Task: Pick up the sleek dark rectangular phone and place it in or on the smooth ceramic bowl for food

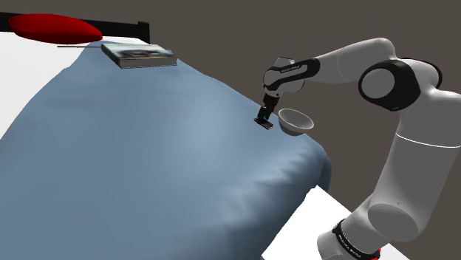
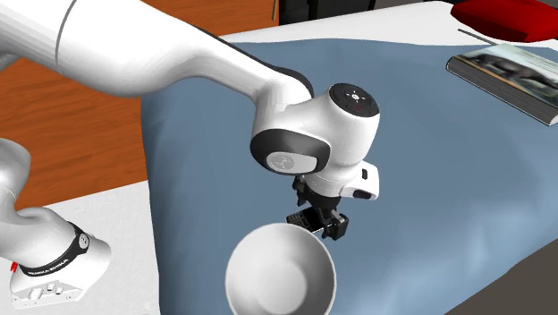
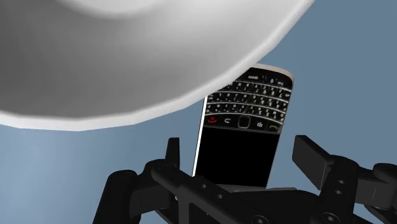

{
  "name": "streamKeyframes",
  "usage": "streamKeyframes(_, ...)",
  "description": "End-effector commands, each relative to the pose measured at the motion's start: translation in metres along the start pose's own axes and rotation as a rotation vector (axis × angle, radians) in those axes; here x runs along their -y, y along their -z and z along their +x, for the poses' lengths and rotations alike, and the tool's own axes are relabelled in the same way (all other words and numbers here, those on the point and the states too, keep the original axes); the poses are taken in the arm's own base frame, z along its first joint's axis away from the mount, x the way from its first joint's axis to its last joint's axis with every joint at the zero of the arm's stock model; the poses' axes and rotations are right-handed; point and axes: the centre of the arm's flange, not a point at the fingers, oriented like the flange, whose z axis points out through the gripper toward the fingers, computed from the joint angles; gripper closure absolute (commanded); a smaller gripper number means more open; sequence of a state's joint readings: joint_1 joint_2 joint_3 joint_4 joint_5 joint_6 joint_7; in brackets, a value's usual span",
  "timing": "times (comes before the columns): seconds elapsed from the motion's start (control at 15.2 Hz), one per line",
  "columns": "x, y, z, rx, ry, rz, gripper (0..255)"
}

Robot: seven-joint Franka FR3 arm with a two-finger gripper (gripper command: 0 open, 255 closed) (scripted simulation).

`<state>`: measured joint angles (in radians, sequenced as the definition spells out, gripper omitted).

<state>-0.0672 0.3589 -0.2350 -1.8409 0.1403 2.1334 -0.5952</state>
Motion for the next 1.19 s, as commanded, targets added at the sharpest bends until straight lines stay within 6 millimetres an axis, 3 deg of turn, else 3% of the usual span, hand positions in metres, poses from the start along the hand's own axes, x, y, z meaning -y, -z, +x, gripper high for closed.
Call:
streamKeyframes(0.0,0.0002,-0.003,-0.0004,-0.001,0.0,0.0,0)
streamKeyframes(0.4,0.0002,-0.003,-0.0004,-0.001,0.0,0.0,0)
streamKeyframes(0.46,0.0002,-0.003,-0.0004,-0.001,0.0,0.0,255)
streamKeyframes(1.12,0.0005,0.0023,-0.0005,-0.001,0.0,0.0,255)
